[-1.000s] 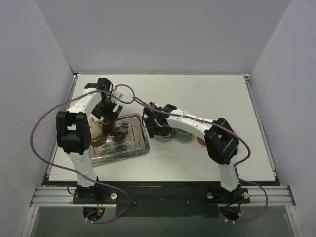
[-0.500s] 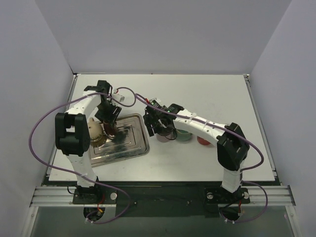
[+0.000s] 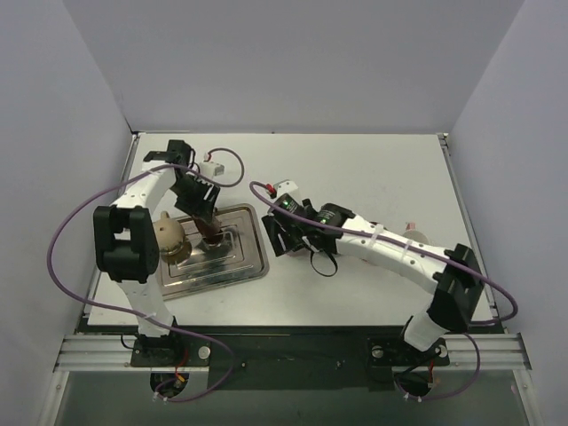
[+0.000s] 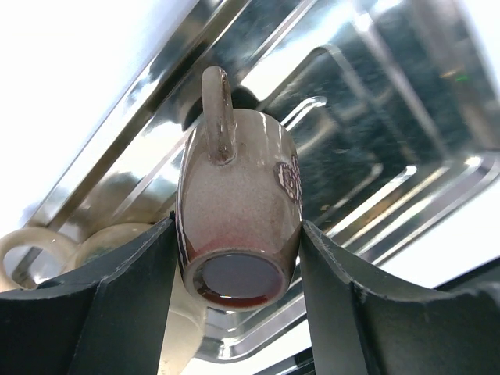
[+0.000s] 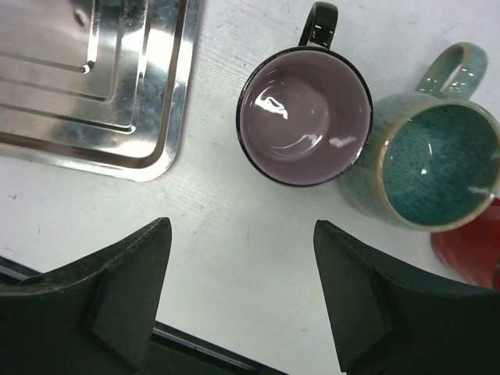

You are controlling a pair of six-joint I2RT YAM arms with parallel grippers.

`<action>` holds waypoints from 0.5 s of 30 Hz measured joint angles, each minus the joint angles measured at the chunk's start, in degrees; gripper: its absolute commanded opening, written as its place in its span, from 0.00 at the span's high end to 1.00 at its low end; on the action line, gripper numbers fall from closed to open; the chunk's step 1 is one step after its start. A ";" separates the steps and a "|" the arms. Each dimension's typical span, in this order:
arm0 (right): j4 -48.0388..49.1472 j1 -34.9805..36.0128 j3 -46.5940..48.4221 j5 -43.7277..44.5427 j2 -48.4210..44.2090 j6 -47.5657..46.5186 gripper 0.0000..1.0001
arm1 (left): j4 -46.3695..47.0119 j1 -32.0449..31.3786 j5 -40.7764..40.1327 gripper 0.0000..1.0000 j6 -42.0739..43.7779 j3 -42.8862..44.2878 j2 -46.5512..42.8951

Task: Turn the mug right side up

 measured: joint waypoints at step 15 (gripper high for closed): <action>43.54 5.68 -29.24 -4.74 -24.65 5.11 0.26 | -6.38 -3.15 32.00 1.00 -8.07 11.41 -12.35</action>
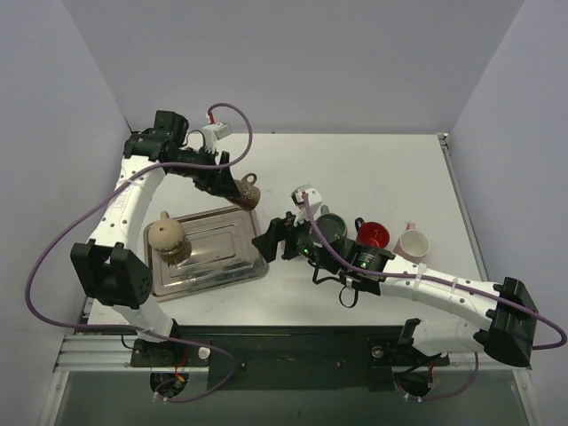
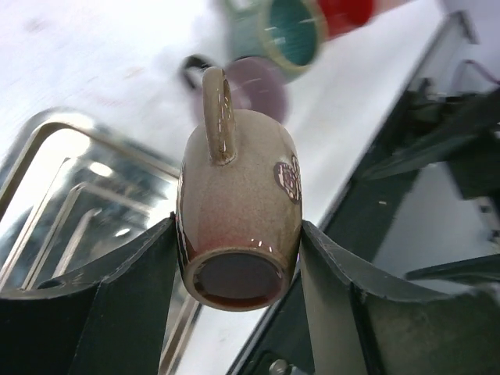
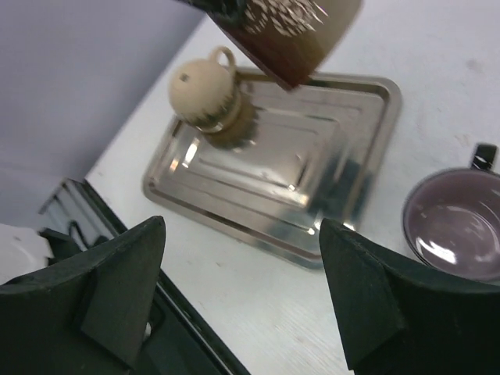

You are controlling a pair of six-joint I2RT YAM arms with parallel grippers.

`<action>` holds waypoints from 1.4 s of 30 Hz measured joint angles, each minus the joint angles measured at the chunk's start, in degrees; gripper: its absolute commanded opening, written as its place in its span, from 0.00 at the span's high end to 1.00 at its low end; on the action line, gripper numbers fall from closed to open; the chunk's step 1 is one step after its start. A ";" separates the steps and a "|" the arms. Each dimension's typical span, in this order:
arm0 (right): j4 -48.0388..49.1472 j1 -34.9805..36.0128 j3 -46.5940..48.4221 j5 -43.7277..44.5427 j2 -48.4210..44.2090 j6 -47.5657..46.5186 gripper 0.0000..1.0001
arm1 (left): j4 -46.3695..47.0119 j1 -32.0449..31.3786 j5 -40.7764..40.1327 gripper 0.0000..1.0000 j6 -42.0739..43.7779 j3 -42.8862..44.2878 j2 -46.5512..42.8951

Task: Turn the mug right side up

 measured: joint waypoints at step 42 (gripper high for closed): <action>17.86 -4.17 -0.48 -8.35 -7.30 4.02 0.84 | -1.36 -11.63 18.60 1.00 -3.98 1.81 -10.25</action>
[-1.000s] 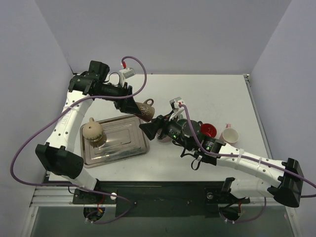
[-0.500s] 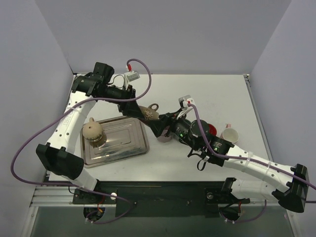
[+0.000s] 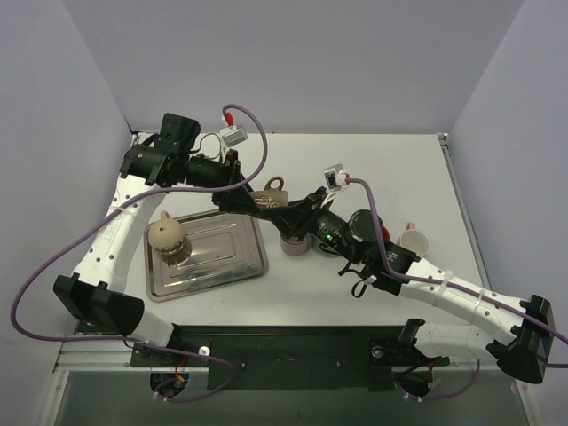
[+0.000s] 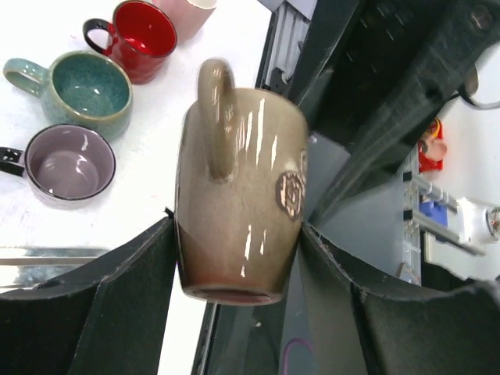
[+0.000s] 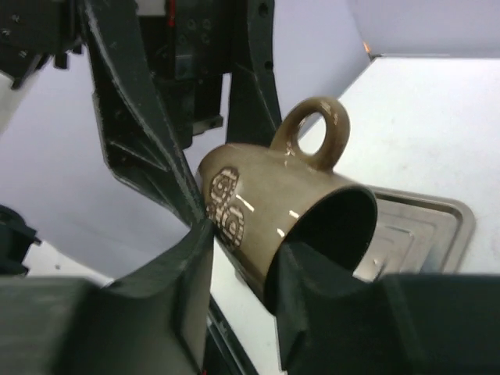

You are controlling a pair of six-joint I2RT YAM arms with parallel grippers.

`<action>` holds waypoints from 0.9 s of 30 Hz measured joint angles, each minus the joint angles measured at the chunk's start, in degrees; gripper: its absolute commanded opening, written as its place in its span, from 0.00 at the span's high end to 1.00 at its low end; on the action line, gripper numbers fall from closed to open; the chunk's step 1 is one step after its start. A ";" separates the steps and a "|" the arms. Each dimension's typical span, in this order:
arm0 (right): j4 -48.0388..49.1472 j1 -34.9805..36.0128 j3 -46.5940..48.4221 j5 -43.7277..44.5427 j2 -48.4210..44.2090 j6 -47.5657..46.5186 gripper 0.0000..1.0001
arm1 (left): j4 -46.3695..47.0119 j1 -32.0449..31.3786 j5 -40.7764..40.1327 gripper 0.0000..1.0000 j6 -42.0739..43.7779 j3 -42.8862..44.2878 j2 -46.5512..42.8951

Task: Turn the mug right side up

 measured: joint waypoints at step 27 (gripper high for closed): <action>-58.93 4.31 0.90 13.81 5.49 -1.38 1.00 | 5.90 14.93 -58.62 0.08 11.65 -19.04 -2.62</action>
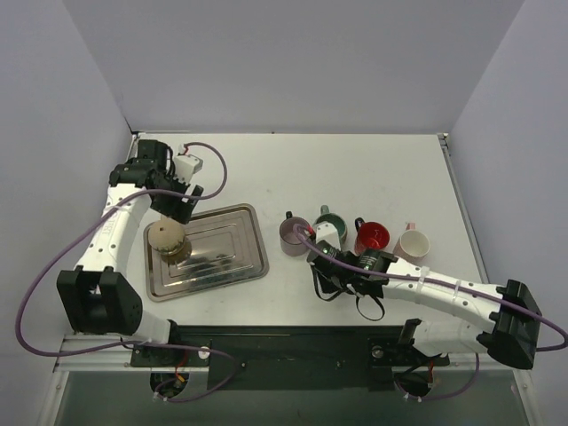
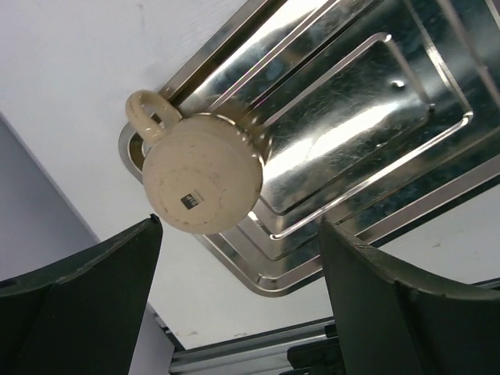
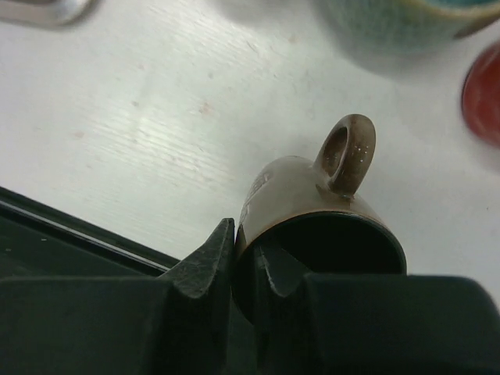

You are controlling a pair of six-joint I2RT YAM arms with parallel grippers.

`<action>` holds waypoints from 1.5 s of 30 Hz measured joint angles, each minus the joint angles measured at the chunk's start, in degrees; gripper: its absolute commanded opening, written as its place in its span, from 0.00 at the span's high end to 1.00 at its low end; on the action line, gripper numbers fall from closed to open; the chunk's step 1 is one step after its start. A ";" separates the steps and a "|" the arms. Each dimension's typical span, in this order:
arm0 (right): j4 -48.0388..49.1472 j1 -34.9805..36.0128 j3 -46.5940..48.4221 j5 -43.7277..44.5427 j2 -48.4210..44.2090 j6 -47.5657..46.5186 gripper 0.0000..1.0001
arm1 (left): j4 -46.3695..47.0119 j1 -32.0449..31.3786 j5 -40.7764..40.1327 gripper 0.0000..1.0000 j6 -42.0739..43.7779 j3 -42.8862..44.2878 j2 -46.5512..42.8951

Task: Turn the mug right side up

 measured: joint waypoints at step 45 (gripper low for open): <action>7.65 -3.50 -11.82 0.48 -4.87 4.61 0.36 | -5.16 -7.74 15.21 0.05 18.49 -7.78 12.26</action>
